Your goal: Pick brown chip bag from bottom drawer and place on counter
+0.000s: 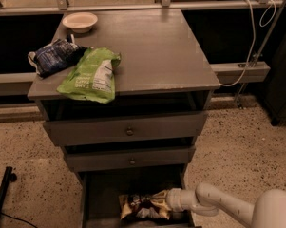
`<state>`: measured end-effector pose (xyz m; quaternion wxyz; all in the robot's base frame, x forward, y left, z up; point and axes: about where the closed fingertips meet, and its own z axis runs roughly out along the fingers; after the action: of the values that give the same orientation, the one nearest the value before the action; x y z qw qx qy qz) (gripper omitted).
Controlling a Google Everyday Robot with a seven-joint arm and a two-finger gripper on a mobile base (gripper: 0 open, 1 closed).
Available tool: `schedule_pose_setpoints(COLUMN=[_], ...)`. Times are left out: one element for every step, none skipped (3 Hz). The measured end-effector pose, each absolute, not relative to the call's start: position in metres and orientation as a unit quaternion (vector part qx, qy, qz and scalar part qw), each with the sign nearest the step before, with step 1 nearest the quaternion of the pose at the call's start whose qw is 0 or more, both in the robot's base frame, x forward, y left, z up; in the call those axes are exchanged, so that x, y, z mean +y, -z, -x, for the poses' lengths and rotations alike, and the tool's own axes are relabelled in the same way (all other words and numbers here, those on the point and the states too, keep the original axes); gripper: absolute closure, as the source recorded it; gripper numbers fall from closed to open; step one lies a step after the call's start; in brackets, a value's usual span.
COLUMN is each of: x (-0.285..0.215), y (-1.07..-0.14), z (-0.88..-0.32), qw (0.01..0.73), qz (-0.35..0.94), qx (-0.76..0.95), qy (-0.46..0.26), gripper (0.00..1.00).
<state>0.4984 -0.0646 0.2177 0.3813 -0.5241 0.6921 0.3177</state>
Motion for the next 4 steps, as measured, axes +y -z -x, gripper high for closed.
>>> schedule_pose_setpoints(x=[-0.069,-0.081,-0.082,-0.081], y=[-0.321,-0.404,-0.528,-0.616], z=[-0.487,-0.470,-0.429,-0.404], qw=[0.442,0.464,0.496,0.520], qz=[0.568,0.613,0.666,0.695], qx=[0.621,0.568,0.500,0.440], qy=[-0.309,-0.294,-0.245,-0.232], gripper=[1.00,1.00,1.00,1.00])
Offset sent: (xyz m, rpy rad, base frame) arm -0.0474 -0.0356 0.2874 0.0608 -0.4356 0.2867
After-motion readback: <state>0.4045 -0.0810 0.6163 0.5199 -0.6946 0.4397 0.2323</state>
